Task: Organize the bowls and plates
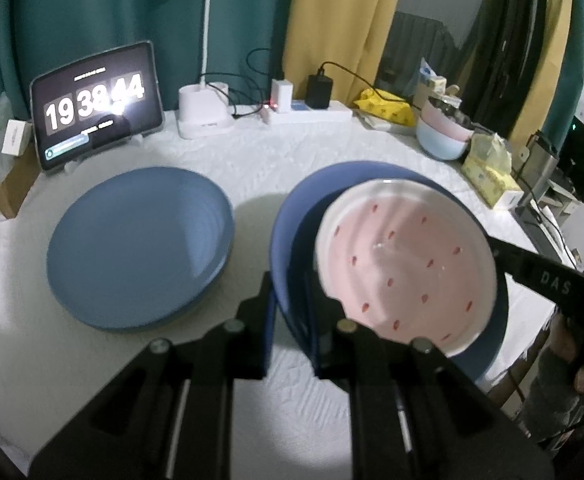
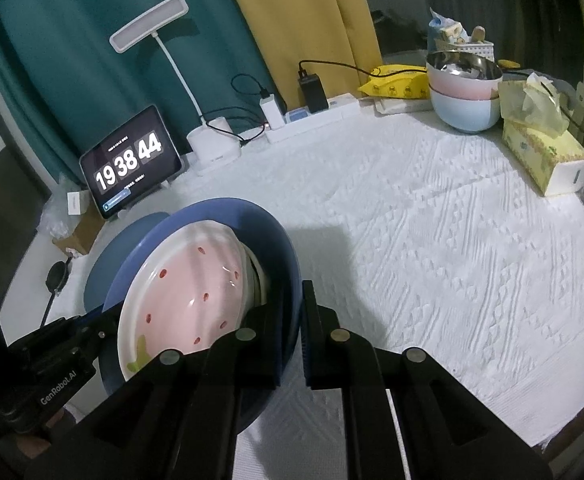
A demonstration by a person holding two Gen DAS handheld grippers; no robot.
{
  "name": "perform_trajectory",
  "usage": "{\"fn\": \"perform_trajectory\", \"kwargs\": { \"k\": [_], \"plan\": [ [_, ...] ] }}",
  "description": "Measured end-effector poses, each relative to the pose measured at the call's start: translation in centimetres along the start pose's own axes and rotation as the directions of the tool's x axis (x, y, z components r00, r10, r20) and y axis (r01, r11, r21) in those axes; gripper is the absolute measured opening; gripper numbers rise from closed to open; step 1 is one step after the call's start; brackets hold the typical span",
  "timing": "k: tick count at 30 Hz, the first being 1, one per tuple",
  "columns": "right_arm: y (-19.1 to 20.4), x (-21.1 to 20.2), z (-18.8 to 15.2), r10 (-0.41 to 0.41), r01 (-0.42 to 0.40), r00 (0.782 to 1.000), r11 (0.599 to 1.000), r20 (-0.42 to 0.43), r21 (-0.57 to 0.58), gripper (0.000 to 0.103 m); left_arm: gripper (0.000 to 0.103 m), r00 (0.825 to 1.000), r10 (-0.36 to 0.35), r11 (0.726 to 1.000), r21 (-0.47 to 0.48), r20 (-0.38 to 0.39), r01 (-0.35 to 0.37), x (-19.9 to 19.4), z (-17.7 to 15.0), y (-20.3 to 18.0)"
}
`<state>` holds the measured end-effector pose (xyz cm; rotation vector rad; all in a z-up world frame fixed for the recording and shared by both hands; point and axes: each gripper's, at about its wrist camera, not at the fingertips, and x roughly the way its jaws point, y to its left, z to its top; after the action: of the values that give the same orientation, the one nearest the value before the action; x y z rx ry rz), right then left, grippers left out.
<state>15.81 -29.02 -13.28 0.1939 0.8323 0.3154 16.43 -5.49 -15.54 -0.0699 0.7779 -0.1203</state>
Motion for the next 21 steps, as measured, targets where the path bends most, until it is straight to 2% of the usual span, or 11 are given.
{"fn": "perform_trajectory", "kwargs": {
  "k": [21],
  "plan": [
    [4.1,0.1,2.5,0.020,-0.018,0.999,0.998,0.030,-0.068,0.009,0.012,0.998,0.005,0.999,-0.045,0.058,-0.003,-1.8,1.3,3.1]
  ]
}}
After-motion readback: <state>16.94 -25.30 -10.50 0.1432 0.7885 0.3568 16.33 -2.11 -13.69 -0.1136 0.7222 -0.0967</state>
